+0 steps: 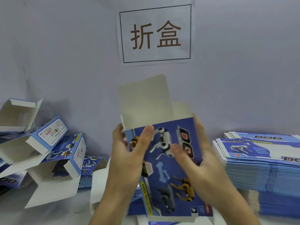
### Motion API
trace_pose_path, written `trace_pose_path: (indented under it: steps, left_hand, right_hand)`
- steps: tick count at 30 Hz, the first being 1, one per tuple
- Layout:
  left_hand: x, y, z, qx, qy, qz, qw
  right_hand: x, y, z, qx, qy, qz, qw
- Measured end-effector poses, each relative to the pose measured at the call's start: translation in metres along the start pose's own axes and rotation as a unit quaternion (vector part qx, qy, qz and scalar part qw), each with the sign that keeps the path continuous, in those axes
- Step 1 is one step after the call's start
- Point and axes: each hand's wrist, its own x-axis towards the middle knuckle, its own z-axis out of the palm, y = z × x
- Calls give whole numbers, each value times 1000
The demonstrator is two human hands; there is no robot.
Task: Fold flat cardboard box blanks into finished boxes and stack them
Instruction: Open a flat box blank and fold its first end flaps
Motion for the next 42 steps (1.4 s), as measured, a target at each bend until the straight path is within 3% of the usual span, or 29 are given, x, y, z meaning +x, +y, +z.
trace_pose_path:
  steps: [3, 6, 10, 13, 18, 23, 26, 31, 37, 42]
  left_hand:
    - [3, -2, 0, 12, 70, 57, 996]
    - [0, 3, 3, 45, 74, 108, 990]
    - [-6, 11, 13, 44, 46, 130, 989]
    - [-6, 16, 13, 33, 48, 140, 988]
    - [-6, 18, 14, 13, 60, 135, 989]
    - [-6, 12, 10, 92, 84, 125, 984]
    - [-7, 12, 10, 120, 93, 130, 980]
    - [-8, 12, 11, 90, 83, 69, 990]
    - [-10, 11, 16, 41, 99, 22, 994]
    - [-9, 11, 11, 27, 94, 2, 995]
  right_hand:
    - [1, 4, 7, 1, -1, 33, 999]
    - [2, 1, -2, -26, 17, 62, 998]
    - [1, -3, -3, 18, 35, -24, 999]
    - [2, -7, -2, 50, 0, -40, 998]
    - [6, -10, 1, 54, 10, -30, 998]
    - [5, -9, 3, 39, 19, -12, 999]
    - [4, -12, 3, 88, 27, 35, 995]
    - [6, -11, -4, 205, 15, 101, 974]
    - [10, -11, 0, 104, 67, 112, 986]
    - [9, -16, 0, 85, 58, 147, 984]
